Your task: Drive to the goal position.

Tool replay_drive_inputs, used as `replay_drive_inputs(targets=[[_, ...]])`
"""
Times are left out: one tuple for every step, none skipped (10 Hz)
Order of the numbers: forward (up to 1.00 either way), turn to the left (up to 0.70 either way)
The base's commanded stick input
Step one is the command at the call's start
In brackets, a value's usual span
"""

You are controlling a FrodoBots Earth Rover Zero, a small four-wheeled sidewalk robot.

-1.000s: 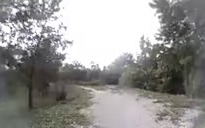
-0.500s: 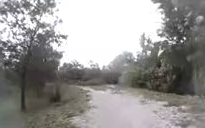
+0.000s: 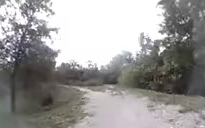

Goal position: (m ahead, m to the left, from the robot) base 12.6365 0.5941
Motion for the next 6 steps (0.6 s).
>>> replay_drive_inputs(targets=[[0.85, 0.0], [0.85, 0.0], [0.85, 0.0], [0.85, 0.0], [0.85, 0.0], [0.85, 0.0]])
